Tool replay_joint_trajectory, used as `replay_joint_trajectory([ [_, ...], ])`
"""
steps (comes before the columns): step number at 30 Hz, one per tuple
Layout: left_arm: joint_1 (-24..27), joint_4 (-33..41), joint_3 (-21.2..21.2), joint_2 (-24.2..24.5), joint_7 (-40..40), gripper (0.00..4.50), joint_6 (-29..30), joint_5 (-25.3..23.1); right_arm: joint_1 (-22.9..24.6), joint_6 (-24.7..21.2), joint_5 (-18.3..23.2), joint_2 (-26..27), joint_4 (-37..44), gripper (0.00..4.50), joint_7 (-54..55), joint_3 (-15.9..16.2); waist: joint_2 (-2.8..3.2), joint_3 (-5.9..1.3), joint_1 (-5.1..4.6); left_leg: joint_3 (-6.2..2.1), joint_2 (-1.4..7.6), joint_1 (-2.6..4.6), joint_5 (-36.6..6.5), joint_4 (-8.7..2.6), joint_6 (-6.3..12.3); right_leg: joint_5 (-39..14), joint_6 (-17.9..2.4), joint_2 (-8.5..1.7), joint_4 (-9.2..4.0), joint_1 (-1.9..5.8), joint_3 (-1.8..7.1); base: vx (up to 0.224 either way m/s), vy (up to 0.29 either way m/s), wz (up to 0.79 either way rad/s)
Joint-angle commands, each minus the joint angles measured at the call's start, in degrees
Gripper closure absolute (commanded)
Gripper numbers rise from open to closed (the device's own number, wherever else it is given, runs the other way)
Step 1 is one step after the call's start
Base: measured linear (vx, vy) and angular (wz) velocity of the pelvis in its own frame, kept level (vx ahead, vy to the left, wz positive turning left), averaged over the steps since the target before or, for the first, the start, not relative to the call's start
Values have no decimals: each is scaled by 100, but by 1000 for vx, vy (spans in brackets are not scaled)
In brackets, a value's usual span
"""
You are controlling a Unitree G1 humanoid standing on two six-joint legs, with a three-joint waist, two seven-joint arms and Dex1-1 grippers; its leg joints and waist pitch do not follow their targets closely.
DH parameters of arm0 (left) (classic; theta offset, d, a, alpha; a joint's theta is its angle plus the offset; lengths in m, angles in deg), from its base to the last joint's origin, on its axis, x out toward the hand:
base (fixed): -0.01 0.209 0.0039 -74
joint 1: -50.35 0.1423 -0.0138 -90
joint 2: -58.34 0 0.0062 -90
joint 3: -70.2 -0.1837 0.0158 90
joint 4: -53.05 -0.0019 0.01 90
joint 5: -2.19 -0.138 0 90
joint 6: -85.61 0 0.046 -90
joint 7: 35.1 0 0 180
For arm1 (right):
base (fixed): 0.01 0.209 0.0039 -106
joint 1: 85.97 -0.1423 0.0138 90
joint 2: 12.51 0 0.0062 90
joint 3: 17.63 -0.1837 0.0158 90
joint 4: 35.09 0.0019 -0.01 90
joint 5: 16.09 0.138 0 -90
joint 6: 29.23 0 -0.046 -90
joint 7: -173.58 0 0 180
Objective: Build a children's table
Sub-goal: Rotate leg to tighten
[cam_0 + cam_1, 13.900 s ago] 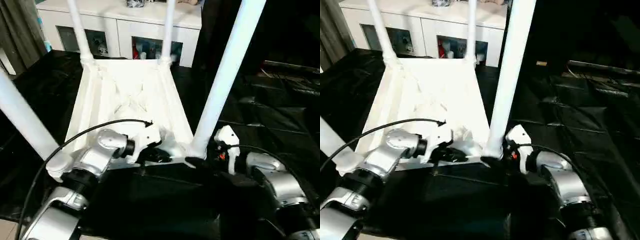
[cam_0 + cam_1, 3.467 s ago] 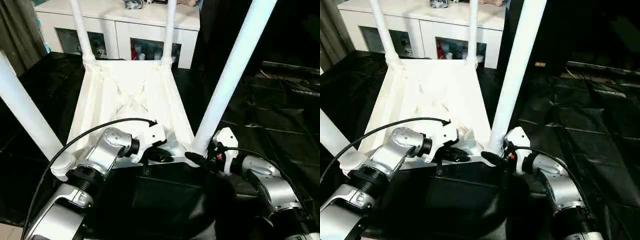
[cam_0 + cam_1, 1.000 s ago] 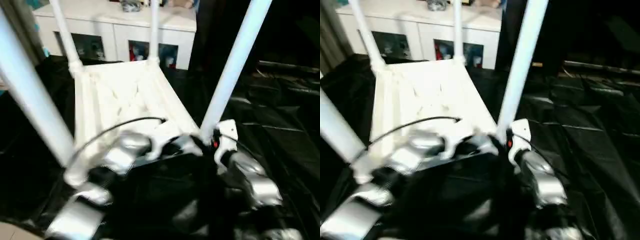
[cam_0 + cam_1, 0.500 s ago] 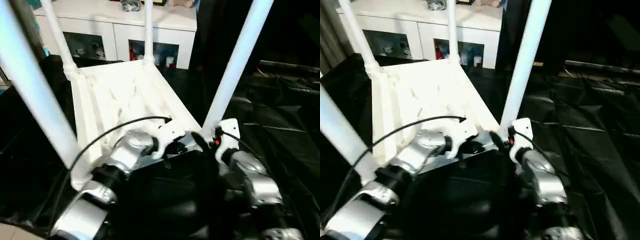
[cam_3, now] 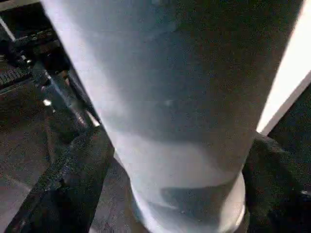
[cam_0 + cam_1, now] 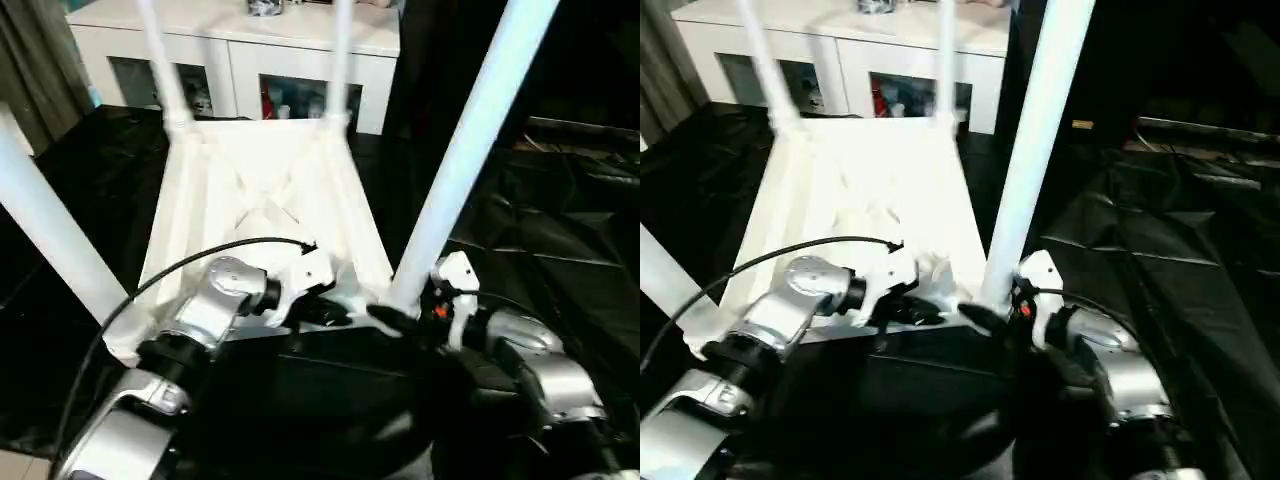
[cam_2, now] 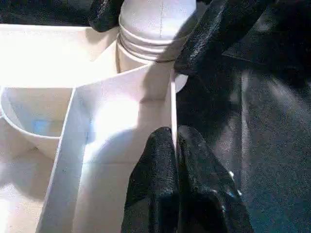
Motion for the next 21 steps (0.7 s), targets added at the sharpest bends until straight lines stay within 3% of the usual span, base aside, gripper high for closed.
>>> replay_joint_trajectory([
  [1,185,-48,-122,-45,121,450,46,117,2,-33,77,-34,81,88,-112,75,-66,-250,14,-83,241,34,-1225,-345,349,-1015,-1383,-296,-331,188,180,0,0,0],
  [6,207,-4,-147,-30,139,450,61,115,-21,-29,60,19,36,132,-146,75,-71,-263,21,-76,232,30,-1045,-325,389,-752,-1417,-290,-301,200,178,0,0,0],
  [10,216,-5,-156,-27,157,450,39,107,-26,-4,22,28,1,166,-130,127,-70,-256,37,-78,237,38,-1084,-331,379,-877,-1400,-291,-310,195,177,0,0,0],
  [17,246,37,-131,-45,45,450,61,81,-27,66,-81,73,-81,178,33,144,-74,-262,52,-74,229,34,-1014,-322,383,-744,-1410,-287,-293,203,176,0,0,0],
  [21,200,-53,-18,-243,-353,450,161,71,-43,-34,-202,243,-216,178,539,61,-73,-242,35,-77,232,38,-1185,-344,296,-1103,-1335,-295,-328,184,183,0,0,0],
])
